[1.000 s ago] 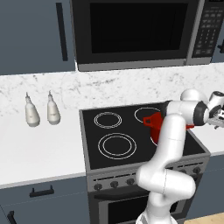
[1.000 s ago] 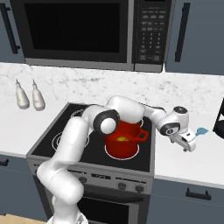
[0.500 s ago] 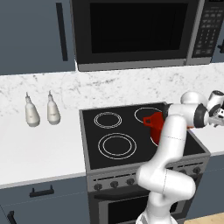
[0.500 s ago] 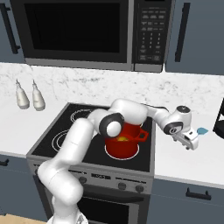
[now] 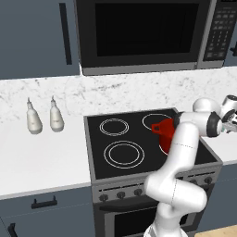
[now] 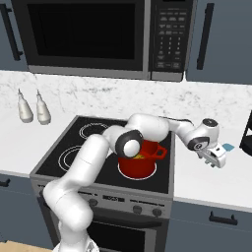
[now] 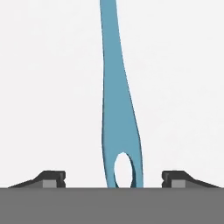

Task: Put the potato and lemon in the pot. Retrieve the spatula and lightly stir the vegetables in the pot.

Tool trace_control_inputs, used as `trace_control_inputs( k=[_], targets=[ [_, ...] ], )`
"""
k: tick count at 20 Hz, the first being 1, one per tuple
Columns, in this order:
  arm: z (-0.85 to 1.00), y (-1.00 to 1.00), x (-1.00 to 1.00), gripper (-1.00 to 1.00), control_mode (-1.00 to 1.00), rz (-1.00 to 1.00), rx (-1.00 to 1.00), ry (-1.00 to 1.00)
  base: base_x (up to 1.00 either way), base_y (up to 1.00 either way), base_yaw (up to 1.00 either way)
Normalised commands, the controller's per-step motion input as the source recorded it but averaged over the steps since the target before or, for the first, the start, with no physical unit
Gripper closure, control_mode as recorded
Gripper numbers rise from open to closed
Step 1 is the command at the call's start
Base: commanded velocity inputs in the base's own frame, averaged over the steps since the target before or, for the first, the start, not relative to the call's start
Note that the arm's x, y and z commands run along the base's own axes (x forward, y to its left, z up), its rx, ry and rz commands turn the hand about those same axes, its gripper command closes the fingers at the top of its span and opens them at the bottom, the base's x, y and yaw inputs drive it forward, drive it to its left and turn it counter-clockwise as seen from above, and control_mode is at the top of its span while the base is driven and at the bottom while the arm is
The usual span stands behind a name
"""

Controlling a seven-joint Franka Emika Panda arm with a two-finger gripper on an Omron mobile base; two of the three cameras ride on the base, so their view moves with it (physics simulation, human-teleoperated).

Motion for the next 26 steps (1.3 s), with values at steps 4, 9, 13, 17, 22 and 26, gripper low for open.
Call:
trace_control_inputs(
  k=[4, 9, 13, 17, 22, 26],
  targets=[
    [-0.23, 0.0, 0.0, 1.0, -1.0, 0.0, 0.0, -0.06, 0.0, 0.0, 0.0],
    [-0.19, 0.27, 0.02, 1.0, -1.0, 0.0, -0.04, -0.02, 0.0, 0.0, 0.0],
    [-0.21, 0.38, 0.26, 1.0, -1.0, 0.0, -0.01, 0.0, 0.0, 0.0, 0.0],
    [-0.01, 0.41, -0.2, 1.0, -1.0, 0.0, 0.0, 0.0, 0.0, 0.0, 0.0],
    [0.35, 0.36, -0.98, 1.0, -1.0, 0.0, 0.0, -0.11, 0.0, 0.0, 0.0],
    [0.82, 0.2, -1.0, 1.0, -1.0, 0.0, 0.0, -0.4, 0.0, 0.0, 0.0]
  ],
)
